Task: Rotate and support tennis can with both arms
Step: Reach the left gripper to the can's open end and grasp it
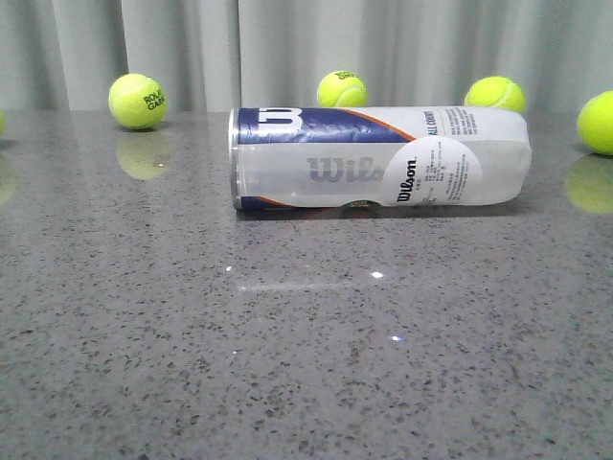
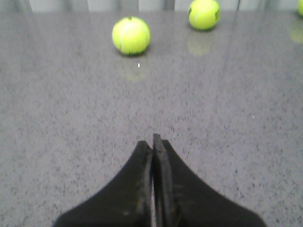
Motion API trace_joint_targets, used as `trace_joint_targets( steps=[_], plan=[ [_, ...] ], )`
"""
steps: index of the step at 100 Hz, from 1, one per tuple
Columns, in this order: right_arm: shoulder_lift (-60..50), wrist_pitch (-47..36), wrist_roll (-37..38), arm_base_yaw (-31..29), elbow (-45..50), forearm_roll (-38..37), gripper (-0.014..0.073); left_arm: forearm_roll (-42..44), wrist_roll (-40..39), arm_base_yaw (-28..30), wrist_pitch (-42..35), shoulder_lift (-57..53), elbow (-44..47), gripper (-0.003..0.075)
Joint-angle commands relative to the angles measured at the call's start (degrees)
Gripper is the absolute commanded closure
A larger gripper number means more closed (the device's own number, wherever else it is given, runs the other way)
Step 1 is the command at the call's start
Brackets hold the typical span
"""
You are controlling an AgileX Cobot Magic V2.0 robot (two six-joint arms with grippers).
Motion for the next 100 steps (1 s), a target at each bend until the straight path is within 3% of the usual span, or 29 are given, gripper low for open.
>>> trace_joint_targets(
  steps=[1,27,39,49,58,74,89,100],
  plan=[
    [0.47,-3.97,-0.01,-0.29,-1.36,-0.10,0.0655,-0.61,-0.66,0.18,2.09,6.34,-5.44,0.0739],
    [0.47,-3.97,-0.01,-0.29,-1.36,-0.10,0.0655,-1.72,-0.66,0.18,9.85,23.57,-13.10,0.0713],
    [0.47,-3.97,-0.01,-0.29,-1.36,-0.10,0.0655,-5.71,-0.10,0.18,10.06,29.09,-15.52,0.0536],
    [0.47,-3.97,-0.01,-0.29,-1.36,-0.10,0.0655,-13.04,5.93,0.18,10.06,32.76,-17.42,0.0332],
    [0.47,-3.97,-0.01,-0.29,-1.36,-0.10,0.0655,-21.42,9.92,0.18,10.06,35.68,-19.26,0.0225],
    [0.47,-3.97,-0.01,-0.29,-1.36,-0.10,0.0655,-39.37,19.20,0.18,12.02,41.07,-21.22,0.0217],
    [0.47,-3.97,-0.01,-0.29,-1.36,-0.10,0.0655,-60.00,31.14,0.18,19.86,47.00,-21.94,0.0217],
    [0.47,-3.97,-0.01,-0.29,-1.36,-0.10,0.0655,-70.55,36.71,0.18,24.01,51.01,-21.94,0.0217]
  ],
)
